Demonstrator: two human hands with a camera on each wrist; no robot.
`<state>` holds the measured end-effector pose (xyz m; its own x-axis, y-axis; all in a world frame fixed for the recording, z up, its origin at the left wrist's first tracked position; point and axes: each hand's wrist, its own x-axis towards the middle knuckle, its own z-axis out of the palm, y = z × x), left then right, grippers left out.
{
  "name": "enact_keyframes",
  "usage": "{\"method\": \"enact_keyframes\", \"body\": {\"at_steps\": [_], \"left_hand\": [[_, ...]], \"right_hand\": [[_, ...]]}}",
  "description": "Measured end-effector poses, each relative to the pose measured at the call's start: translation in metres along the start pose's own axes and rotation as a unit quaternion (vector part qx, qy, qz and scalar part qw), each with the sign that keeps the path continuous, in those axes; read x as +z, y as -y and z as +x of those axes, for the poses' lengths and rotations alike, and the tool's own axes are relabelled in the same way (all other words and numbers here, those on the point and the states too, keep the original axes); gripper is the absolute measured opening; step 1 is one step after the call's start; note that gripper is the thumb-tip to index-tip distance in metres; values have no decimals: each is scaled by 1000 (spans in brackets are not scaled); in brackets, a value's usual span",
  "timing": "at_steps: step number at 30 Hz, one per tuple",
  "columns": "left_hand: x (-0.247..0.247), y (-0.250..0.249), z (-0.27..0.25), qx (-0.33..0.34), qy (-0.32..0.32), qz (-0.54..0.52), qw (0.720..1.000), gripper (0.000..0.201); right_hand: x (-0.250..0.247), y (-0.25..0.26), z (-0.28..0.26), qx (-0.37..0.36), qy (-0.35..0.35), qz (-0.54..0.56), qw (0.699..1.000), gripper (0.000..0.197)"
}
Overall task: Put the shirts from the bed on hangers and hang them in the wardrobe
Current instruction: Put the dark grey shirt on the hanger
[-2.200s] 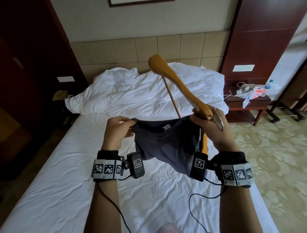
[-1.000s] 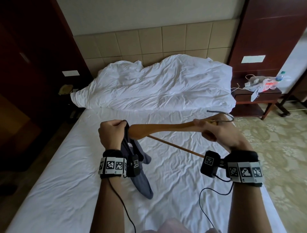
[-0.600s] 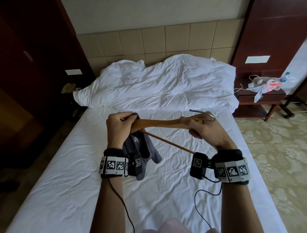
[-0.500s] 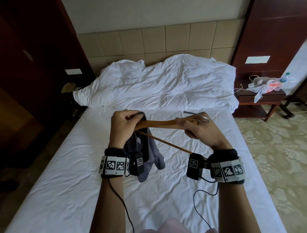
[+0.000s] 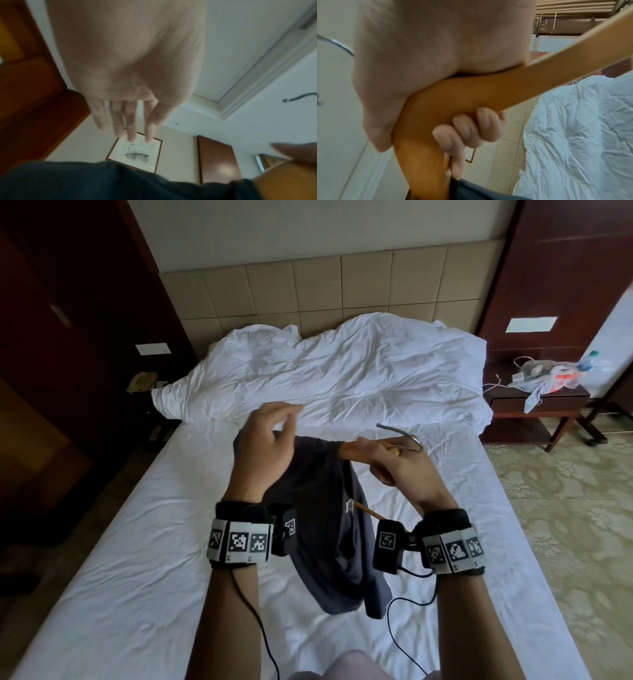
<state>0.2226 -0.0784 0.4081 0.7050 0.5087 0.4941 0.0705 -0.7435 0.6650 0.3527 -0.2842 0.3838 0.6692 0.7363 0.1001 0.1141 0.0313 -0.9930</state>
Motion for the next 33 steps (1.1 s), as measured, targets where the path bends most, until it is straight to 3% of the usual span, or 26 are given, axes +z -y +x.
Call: {"method": "enact_keyframes", "body": {"at_steps": [3,6,14,20,22,27,30,33], "left_hand": [[-11,21,1,-76,-77,90,990,31],[-15,26,-3,-117,-52,98,987,36],[8,-11,-6,-12,32,2,999,32],[18,-39,-12,7,138,-125,983,41],[6,-37,-11,-11,113,-142,983,42],[-15,-7,-4,-79,-75,-15,994,42],[-18,2,-7,-111,-75,-14,991,43],[-10,-6,-11,-84,-48,-24,995,41]], "right_hand": [[-10,-4,-1,3,-16,35,999,31],[-14,-8,-1,-5,-37,72,997,32],[-2,-8,1,-13,-37,93,995,33],[2,-13,0,0,-66,117,991,35],[0,-12,-3,4,-75,132,988,32],[-10,-8,-9,-17,-55,103,993,33],[-13,-7,-9,-18,-50,100,994,34],[-9,-7,-8,-27,-40,77,996,38]]}}
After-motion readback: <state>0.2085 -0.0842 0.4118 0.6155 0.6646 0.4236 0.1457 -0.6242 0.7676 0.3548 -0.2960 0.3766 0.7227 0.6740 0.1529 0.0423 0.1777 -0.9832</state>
